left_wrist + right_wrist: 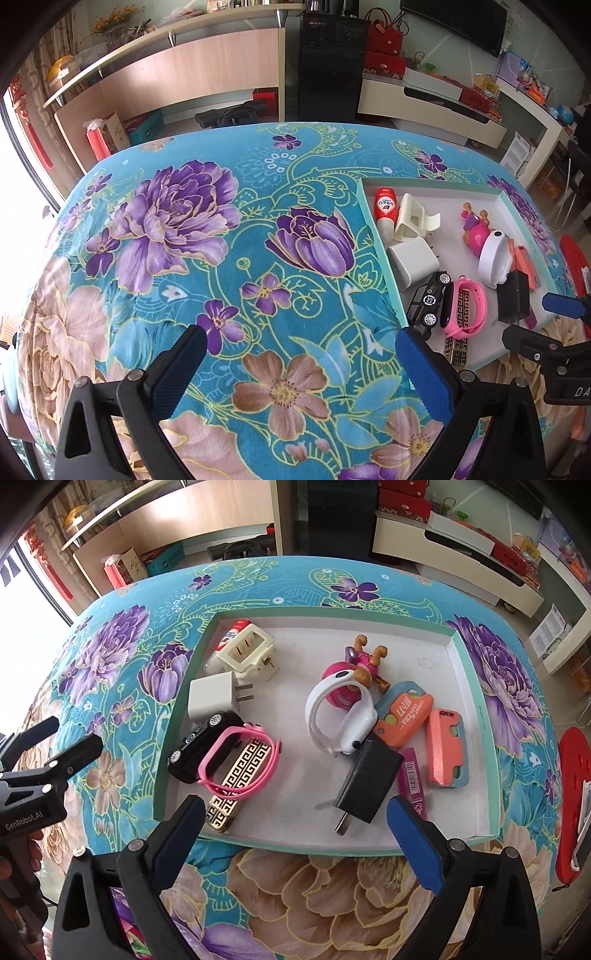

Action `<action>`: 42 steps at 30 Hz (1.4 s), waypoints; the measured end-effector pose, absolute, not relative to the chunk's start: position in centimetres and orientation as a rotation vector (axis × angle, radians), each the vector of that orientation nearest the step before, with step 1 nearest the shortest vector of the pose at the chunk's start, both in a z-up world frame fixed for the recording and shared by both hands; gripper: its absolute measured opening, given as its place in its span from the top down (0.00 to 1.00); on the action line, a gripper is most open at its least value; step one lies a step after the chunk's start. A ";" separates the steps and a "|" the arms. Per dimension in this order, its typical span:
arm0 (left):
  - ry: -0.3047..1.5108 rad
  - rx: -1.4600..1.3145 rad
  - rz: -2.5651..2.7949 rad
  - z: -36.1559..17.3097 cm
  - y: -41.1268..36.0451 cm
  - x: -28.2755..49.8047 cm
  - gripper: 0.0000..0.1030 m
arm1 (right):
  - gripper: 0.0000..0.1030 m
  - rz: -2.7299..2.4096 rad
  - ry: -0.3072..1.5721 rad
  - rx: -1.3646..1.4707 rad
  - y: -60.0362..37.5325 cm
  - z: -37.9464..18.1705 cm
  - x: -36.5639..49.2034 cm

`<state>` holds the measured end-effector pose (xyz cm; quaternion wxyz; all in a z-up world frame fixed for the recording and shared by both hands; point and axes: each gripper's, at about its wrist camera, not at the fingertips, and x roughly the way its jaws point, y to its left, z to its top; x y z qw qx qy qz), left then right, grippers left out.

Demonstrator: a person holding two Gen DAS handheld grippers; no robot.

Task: Organize rigid objects

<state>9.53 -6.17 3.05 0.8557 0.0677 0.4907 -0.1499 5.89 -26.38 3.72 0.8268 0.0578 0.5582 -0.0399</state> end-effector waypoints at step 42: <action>0.924 0.113 -0.260 0.0 0.0 0.7 0.00 | 0.04 -0.151 0.994 0.245 -21.5 -1.0 -4.0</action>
